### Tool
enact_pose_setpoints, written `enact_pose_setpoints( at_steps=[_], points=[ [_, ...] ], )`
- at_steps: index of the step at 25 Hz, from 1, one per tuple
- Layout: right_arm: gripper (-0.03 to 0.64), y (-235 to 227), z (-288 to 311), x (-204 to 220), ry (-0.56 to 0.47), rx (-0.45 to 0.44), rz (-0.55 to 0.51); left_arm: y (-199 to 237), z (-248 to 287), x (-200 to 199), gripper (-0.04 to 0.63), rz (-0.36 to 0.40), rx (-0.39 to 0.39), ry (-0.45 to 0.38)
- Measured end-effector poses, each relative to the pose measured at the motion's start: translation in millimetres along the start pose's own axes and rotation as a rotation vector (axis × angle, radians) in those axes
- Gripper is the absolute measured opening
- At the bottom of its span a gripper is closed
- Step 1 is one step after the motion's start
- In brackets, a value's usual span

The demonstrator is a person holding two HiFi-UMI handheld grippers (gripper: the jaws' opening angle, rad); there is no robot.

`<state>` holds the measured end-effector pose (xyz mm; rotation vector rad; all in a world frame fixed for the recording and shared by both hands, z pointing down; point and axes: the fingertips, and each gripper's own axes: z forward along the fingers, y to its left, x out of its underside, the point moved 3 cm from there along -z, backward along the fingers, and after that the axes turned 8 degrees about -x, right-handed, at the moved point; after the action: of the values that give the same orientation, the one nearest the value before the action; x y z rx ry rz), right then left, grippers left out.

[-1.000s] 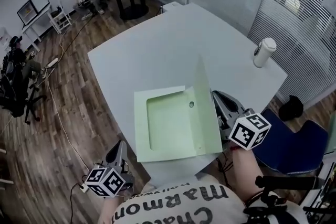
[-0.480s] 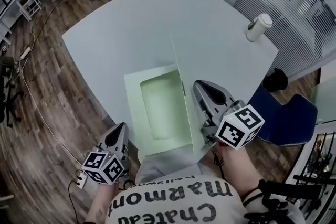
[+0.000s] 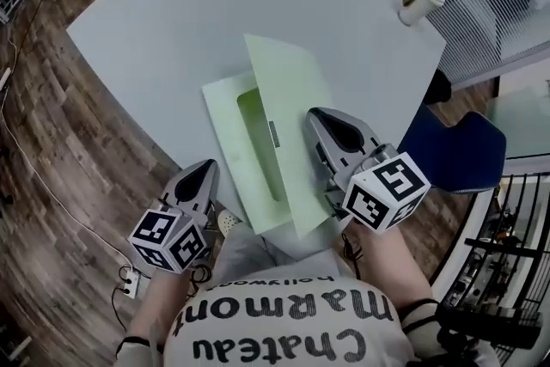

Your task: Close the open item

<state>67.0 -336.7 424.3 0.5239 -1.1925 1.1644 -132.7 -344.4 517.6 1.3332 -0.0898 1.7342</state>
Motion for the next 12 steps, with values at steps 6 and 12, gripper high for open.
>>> enact_pose_setpoints(
  at_steps=[6,12],
  points=[
    [0.002,16.7,29.6,20.7,0.054,0.009,-0.002,13.9,2.0,-6.0,0.0,0.018,0.038,0.003],
    [0.001,30.2,50.8,45.1,0.136,0.04,-0.054,28.5,-7.8,7.1,0.0,0.015,0.057,0.049]
  ],
)
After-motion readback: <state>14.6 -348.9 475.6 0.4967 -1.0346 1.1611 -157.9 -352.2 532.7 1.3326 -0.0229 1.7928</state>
